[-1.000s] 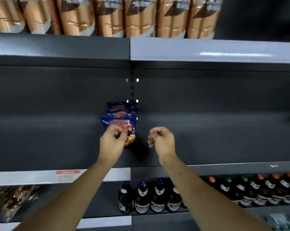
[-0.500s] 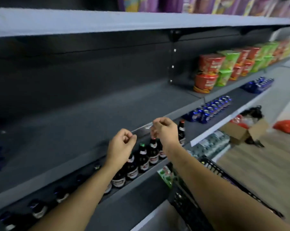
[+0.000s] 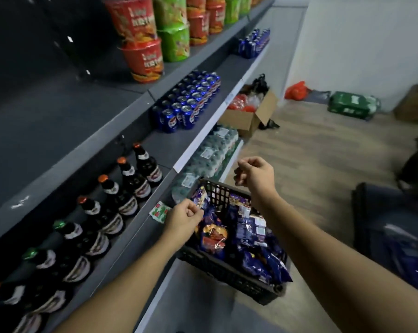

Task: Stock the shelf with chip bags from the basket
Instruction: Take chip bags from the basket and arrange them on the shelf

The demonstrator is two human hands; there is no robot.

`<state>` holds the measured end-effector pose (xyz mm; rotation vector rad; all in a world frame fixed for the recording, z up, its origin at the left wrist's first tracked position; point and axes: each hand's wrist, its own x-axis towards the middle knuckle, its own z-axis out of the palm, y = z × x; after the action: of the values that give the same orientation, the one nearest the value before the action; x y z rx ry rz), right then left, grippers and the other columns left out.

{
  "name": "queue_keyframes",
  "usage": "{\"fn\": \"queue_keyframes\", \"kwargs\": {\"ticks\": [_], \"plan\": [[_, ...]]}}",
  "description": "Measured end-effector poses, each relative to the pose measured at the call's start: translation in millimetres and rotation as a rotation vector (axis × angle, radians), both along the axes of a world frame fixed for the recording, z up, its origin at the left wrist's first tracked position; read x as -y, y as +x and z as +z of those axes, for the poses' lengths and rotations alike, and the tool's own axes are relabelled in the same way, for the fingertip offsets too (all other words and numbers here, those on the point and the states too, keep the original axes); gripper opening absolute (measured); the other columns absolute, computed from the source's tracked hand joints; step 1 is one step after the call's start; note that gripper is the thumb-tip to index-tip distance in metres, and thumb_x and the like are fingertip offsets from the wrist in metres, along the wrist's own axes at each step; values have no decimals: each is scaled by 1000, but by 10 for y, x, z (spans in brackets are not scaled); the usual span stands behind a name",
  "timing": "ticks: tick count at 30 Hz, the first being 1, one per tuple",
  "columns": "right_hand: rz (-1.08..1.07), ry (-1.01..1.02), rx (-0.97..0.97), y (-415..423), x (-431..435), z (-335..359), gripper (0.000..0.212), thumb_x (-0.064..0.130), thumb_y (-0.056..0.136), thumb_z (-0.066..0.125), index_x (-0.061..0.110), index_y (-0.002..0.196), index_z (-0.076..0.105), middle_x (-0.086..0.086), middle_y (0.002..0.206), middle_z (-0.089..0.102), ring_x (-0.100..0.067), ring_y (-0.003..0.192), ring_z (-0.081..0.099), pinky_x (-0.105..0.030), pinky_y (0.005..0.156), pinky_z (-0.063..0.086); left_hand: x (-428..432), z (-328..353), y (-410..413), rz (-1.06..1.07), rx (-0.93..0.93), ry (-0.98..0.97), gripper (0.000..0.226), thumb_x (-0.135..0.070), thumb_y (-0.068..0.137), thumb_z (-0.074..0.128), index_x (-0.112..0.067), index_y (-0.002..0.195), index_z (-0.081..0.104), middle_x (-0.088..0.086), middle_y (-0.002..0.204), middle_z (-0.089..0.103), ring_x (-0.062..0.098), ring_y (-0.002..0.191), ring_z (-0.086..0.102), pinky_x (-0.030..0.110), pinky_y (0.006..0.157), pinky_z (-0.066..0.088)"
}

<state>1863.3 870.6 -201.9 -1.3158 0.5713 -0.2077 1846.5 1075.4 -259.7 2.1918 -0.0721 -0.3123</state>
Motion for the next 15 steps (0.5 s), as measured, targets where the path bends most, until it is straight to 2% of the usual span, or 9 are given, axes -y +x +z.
{"fn": "queue_keyframes", "kwargs": {"ticks": [6,11,13,15], "plan": [[-154,54,-150,-42,549,-617,17,-1,99,56,9,85,55,-10,67,57,-7,41,49,-23,42,39,523,-646,338,-114,-159,62,19,-16,90,69,-9,76,58,-4,55,48,14,52,44,28,56,37],[-284,47,-306,-54,832,-1205,14,2,99,56,9,87,57,-8,76,59,-16,61,54,-26,50,44,865,-1239,586,-234,-283,150,20,-28,90,69,-19,77,58,-5,64,55,15,61,54,27,55,39],[-319,56,-364,-40,884,-1455,14,4,100,56,8,87,56,-10,75,61,-17,59,55,-25,48,45,976,-1436,663,-288,-356,191,20,-35,90,69,-18,86,60,-6,74,60,17,75,61,29,65,47],[-341,65,-423,-37,898,-1692,15,6,100,56,9,86,57,-11,75,64,-17,56,55,-27,48,45,1058,-1636,722,-339,-430,226,30,-44,89,68,-17,100,59,-8,85,62,18,86,63,34,78,52]]}}
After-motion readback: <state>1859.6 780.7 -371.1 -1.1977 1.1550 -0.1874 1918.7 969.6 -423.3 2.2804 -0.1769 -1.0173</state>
